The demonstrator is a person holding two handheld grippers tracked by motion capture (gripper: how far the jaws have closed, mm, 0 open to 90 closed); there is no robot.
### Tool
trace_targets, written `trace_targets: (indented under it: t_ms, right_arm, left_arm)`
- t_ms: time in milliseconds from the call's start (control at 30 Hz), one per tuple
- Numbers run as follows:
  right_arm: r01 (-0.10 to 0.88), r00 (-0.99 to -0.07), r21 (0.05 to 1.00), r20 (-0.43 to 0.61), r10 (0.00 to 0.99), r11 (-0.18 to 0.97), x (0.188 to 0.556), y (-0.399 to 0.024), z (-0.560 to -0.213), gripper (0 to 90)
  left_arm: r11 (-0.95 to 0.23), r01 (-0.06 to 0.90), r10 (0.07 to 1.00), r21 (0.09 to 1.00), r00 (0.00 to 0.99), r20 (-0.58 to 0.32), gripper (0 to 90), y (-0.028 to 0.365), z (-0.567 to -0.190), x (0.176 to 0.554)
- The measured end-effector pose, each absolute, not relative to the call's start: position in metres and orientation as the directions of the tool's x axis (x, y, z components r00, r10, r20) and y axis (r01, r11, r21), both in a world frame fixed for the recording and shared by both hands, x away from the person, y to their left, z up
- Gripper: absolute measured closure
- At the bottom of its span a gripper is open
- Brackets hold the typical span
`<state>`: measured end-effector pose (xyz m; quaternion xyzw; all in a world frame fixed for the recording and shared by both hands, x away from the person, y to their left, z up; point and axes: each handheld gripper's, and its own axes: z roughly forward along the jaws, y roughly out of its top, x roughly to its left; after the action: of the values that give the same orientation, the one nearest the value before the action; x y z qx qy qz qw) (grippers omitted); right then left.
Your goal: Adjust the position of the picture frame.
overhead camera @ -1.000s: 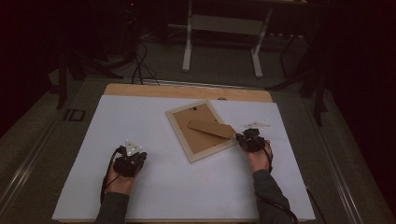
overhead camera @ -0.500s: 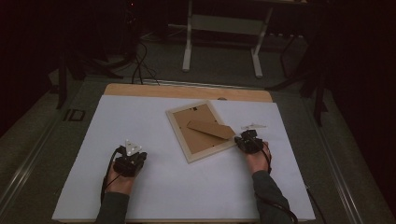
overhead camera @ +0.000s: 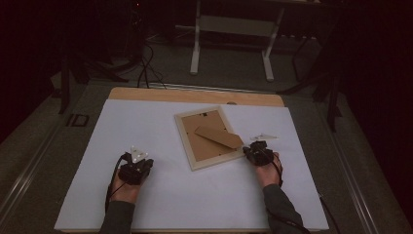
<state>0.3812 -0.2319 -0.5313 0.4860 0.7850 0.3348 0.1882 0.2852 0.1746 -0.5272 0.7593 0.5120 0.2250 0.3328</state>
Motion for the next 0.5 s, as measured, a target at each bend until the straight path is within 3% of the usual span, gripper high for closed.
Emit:
trace_targets:
  t_ms: [500]
  right_arm:
    - [0.632,-0.494,0.703,0.042,0.868,0.326,0.368,-0.228,-0.531,90.0]
  left_arm:
    - [-0.268,0.622,0.919,0.736,0.393,0.003,89.3,0.171,-0.527,0.284]
